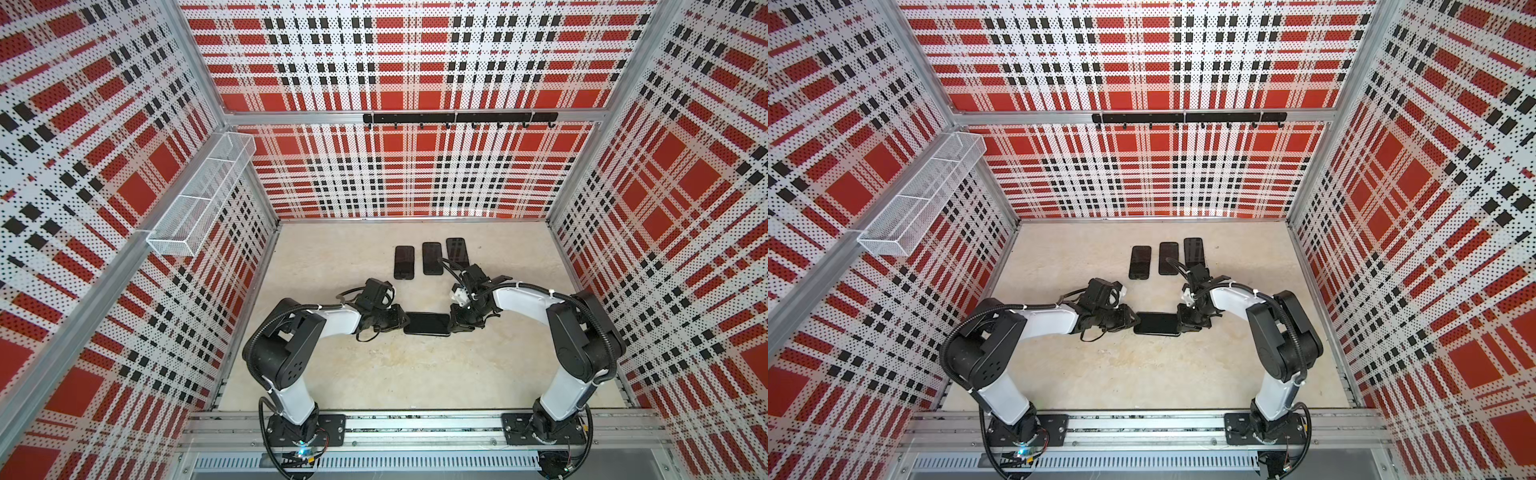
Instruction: Put the phone into the phone case
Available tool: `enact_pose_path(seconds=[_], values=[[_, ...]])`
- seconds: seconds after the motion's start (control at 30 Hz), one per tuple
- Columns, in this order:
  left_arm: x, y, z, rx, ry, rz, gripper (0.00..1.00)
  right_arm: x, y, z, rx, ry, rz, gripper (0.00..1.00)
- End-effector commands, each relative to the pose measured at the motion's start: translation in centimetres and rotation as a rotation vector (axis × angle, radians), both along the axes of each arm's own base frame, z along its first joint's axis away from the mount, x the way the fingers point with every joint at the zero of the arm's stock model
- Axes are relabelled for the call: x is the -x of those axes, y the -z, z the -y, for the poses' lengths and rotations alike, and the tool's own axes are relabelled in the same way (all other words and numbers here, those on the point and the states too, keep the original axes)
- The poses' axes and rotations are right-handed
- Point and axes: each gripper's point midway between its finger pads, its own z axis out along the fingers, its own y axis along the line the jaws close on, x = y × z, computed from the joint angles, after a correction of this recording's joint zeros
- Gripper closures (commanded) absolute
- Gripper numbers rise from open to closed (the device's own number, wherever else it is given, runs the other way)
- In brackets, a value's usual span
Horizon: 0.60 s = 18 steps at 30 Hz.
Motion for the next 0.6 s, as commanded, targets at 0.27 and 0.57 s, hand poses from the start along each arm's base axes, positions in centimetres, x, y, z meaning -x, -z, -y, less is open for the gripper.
enact_pose_path(seconds=[0.27, 0.57], values=[[3.8, 3.8, 0.1, -0.045, 0.033, -0.136, 0.70, 4.0, 8.4, -1.8, 0.161, -0.102, -0.095, 0.91], [4.0, 4.0, 0.2, -0.036, 0.036, -0.140, 0.70, 7.6, 13.8, 0.9, 0.285, -0.123, -0.192, 0.93]])
